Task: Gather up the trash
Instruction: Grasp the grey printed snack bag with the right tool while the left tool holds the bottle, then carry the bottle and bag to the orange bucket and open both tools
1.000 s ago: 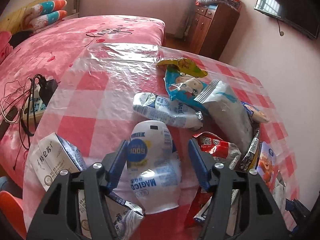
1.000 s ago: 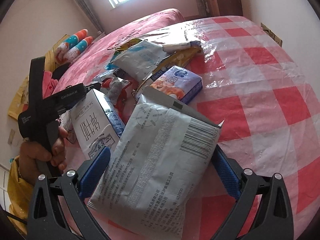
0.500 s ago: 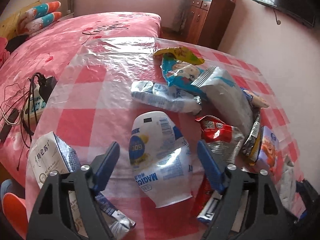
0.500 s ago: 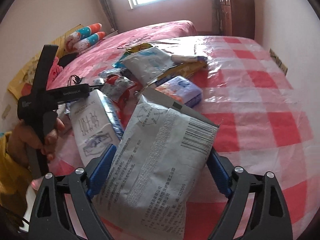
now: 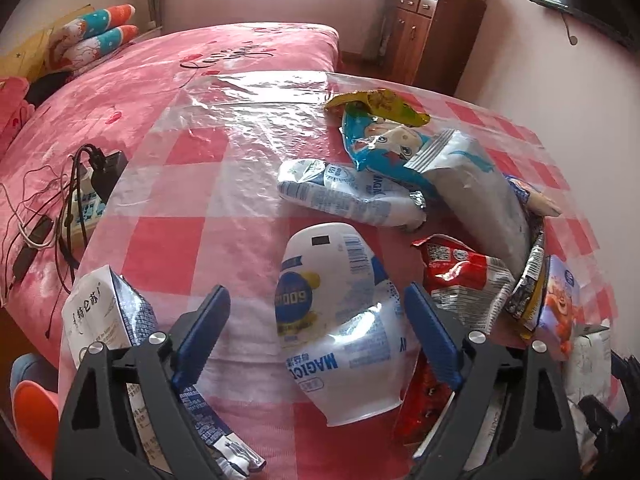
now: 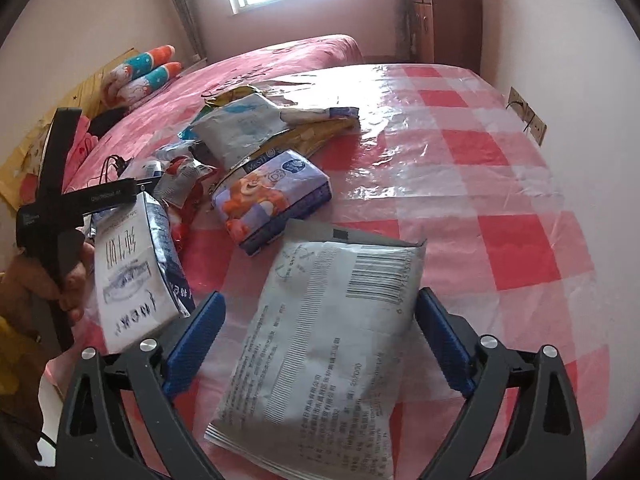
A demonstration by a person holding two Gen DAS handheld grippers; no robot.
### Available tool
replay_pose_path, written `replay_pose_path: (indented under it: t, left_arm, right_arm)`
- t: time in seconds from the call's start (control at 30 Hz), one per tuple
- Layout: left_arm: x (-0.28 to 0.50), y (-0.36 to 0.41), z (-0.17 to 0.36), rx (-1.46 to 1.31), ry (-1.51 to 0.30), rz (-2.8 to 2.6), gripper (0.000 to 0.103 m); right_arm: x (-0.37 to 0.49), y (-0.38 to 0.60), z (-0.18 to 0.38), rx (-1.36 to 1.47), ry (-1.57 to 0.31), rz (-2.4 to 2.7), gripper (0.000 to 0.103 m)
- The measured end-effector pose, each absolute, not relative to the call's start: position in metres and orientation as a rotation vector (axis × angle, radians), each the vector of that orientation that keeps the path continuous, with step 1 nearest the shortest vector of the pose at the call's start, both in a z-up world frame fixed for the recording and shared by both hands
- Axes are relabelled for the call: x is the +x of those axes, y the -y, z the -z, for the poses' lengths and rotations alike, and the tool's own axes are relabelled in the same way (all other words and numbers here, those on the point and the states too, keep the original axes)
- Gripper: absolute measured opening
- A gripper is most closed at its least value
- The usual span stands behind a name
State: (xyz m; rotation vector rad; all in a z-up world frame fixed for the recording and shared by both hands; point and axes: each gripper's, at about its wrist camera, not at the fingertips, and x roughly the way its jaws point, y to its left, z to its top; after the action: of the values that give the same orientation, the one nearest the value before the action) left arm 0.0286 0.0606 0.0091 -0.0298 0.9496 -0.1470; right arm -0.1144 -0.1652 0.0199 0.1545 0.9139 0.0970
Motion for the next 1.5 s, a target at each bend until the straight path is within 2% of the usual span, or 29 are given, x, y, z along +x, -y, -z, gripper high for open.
replay_pose_path:
  t: [0.1, 0.17, 0.4, 0.5, 0.53, 0.57, 0.6, 0.67, 1.5]
  left_arm:
    - [0.028, -0.058, -0.007, -0.019, -0.936, 0.120, 0.091]
    - [0.028, -0.059, -0.006, -0.023, -0.930, 0.098, 0.097]
    - [0.025, -0.060, -0.006, -0.025, -0.908, 0.083, 0.097]
    - [0.021, -0.056, -0.006, -0.031, -0.893, 0.096, 0.085]
    - [0.018, -0.054, -0.007, -0.029, -0.888, 0.100, 0.078]
    - [0.017, -0.052, -0.007, -0.033, -0.888, 0.111, 0.066]
    - [0.017, -0.051, -0.007, -0.054, -0.899, 0.131, 0.063]
    - [0.015, -0.049, -0.007, -0.062, -0.895, 0.112, 0.063]
    - [-0.025, -0.076, -0.035, -0.256, -0.820, 0.197, 0.063]
  right_arm:
    - [-0.115, 0.161, -0.017, 0.140, -0.919, -0.091, 0.095]
    - [-0.116, 0.158, -0.016, 0.114, -0.920, -0.087, 0.095]
    - [-0.115, 0.149, -0.013, 0.044, -0.936, -0.069, 0.097]
    - [-0.114, 0.149, -0.012, 0.034, -0.938, -0.064, 0.097]
    - [-0.113, 0.149, -0.012, 0.032, -0.938, -0.063, 0.097]
    - [-0.113, 0.148, -0.012, 0.024, -0.940, -0.060, 0.096]
    - [-0.113, 0.148, -0.011, 0.014, -0.940, -0.057, 0.095]
    - [-0.114, 0.146, -0.011, -0.017, -0.932, -0.043, 0.085]
    - [-0.134, 0.152, -0.021, 0.031, -0.868, -0.051, 0.061]
